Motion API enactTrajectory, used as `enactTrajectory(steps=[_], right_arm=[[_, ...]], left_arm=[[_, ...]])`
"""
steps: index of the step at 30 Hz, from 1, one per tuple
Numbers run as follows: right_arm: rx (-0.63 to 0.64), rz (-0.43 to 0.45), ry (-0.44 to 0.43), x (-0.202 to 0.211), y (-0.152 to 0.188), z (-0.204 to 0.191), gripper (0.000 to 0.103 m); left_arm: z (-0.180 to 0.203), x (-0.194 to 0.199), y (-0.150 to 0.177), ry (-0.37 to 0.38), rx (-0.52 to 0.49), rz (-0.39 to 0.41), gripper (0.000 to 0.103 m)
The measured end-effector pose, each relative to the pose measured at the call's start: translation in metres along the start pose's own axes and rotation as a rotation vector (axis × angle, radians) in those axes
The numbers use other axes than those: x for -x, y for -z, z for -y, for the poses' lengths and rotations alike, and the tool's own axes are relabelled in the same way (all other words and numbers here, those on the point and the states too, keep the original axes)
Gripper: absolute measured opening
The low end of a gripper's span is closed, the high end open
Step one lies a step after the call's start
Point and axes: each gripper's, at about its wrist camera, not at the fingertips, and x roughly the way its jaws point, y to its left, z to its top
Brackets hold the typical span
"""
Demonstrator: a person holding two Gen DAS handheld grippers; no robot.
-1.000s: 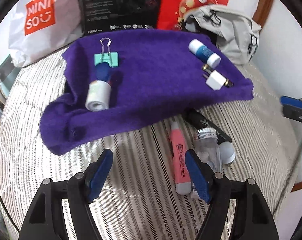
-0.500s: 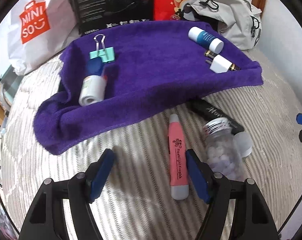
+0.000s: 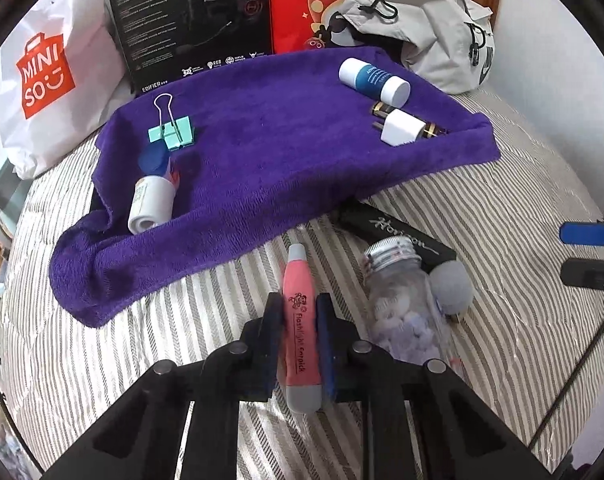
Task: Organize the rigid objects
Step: 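Grasp the small white USB light with the right gripper while the left holds the pen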
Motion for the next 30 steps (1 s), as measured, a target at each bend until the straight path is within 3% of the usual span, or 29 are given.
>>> enactTrajectory(steps=[9, 22, 30], right_arm=[[0.028, 0.003, -0.016, -0.006, -0.009, -0.010, 0.059], [0.124, -0.007, -0.071, -0.042, -0.028, -0.068, 0.059], [0.126, -0.021, -0.049, -0.066, -0.030, -0.078, 0.042]], left_arm=[[-0.002, 0.002, 0.003, 0.007, 0.010, 0.010, 0.017], [-0.037, 0.016, 0.024, 0.013, 0.107, -0.008, 0.017], [-0.052, 0.021, 0.032, 0.051, 0.144, 0.006, 0.017]])
